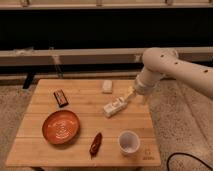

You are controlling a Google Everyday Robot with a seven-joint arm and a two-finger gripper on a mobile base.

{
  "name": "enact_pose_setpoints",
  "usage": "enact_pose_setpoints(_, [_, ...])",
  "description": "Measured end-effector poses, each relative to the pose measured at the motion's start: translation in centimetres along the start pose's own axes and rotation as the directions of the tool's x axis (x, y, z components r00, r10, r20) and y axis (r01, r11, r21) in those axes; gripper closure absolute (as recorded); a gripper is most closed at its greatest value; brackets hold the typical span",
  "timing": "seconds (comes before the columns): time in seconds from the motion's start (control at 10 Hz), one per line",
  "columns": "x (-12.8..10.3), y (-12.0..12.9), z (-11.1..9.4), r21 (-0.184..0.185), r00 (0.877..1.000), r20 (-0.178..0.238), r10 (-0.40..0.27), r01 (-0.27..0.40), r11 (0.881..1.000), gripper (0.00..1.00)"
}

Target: Move the arm in a circular motion

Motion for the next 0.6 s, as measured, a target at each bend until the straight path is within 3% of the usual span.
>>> enact_pose_setpoints(0.6, [-5.5,6.3,1.4,0.037,0.995,-0.020,-0.096,0.097,0.995,0.35])
